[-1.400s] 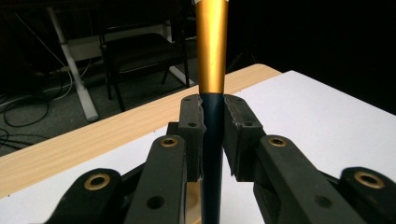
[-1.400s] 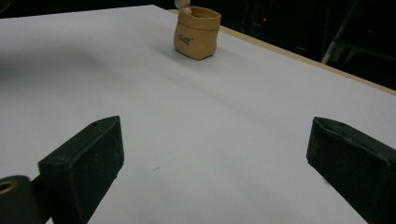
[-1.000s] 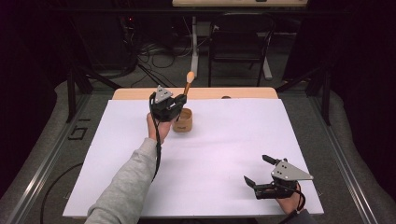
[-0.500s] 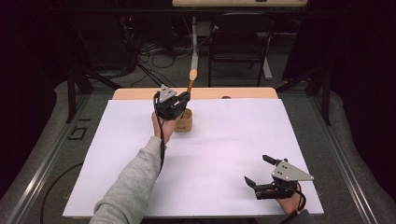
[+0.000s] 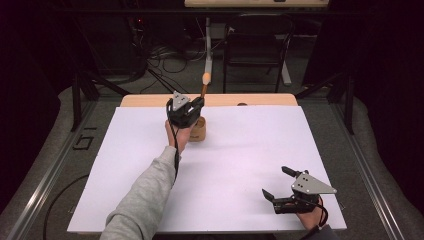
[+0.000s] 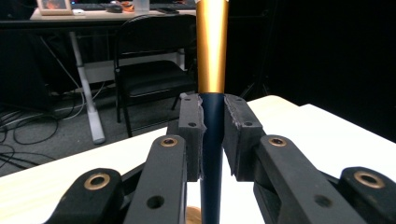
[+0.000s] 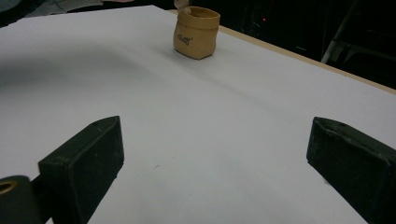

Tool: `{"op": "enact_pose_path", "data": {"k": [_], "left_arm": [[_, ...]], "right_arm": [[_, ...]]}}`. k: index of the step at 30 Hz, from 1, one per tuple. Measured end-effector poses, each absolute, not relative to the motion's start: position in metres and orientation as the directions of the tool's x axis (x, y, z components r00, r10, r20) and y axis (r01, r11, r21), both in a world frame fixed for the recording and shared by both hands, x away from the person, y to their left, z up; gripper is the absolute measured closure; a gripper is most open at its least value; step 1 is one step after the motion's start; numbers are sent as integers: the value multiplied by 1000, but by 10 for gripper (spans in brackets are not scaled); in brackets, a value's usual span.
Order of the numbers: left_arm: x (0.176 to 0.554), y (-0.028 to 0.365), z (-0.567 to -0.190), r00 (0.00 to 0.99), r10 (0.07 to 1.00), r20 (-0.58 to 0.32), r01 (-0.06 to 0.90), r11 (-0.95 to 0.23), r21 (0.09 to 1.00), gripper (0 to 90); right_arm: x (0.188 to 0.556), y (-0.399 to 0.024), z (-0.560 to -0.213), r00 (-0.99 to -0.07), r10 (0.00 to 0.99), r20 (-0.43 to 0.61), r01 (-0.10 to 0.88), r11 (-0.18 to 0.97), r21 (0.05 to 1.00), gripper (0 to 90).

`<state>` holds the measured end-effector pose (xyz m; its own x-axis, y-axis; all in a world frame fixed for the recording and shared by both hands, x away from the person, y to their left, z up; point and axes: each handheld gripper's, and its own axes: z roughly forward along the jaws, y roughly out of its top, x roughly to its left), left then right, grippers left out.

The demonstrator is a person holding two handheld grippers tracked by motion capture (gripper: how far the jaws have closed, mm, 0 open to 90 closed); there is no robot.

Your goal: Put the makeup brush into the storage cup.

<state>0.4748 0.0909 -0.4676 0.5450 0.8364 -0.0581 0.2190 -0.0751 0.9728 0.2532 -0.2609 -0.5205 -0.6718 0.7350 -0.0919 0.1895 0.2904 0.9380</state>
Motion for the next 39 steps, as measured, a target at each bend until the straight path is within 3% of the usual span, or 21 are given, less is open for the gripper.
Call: {"op": "enact_pose_path", "data": {"k": [39], "left_arm": [[490, 88, -493, 498, 865, -58, 249, -79, 965, 785]], "right_arm": [[253, -261, -521, -672, 735, -92, 199, 299, 933, 37]]}}
